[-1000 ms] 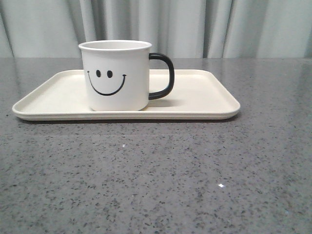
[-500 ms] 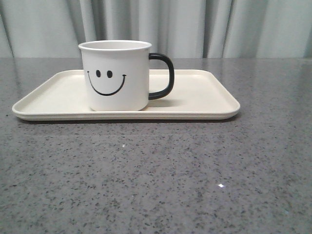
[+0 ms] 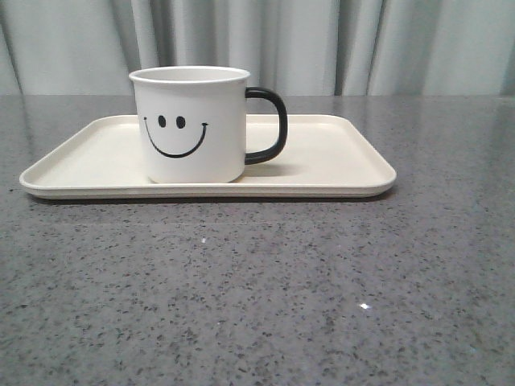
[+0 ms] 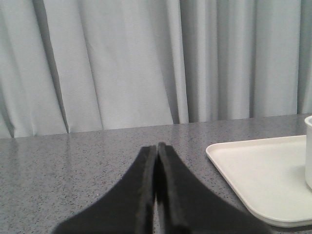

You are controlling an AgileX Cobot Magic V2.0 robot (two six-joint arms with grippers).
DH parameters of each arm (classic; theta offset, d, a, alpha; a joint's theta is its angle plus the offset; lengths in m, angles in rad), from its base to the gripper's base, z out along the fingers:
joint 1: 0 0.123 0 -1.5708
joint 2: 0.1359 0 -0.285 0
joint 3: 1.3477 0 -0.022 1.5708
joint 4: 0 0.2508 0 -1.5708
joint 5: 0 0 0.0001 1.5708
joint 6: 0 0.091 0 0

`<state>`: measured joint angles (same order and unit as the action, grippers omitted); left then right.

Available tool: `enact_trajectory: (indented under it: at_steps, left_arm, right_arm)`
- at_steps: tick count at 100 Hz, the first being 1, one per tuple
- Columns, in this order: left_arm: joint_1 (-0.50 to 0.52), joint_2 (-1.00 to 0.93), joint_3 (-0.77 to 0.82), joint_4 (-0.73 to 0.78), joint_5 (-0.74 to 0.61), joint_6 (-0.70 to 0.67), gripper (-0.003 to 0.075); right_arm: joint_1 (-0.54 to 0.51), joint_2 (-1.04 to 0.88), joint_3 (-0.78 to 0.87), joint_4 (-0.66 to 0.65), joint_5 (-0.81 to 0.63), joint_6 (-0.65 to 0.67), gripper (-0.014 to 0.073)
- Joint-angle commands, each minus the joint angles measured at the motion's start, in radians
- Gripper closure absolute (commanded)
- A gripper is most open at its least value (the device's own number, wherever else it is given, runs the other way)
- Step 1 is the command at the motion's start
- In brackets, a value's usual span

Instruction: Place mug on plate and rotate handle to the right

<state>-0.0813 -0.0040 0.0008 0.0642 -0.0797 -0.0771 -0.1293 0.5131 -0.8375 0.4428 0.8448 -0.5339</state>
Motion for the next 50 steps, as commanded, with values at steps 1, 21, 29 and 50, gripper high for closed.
enact_trajectory:
  at_steps: [1, 21, 29, 50]
  left_arm:
    - [0.004, -0.029, 0.008, -0.004, -0.076, -0.010, 0.0740]
    - [0.004, -0.029, 0.008, -0.004, -0.076, -0.010, 0.0740]
    - [0.004, -0.029, 0.008, -0.004, -0.076, -0.010, 0.0740]
    - [0.004, -0.029, 0.008, -0.004, -0.076, -0.010, 0.0740]
  right_arm:
    - [-0.007, 0.002, -0.023, 0.017, -0.068, 0.002, 0.0704]
    - [-0.006, 0.002, -0.023, 0.017, -0.068, 0.002, 0.0704]
    - [-0.004, -0.009, -0.023, 0.017, -0.068, 0.002, 0.0704]
    - [0.065, -0.099, -0.011, 0.017, -0.071, 0.002, 0.0704]
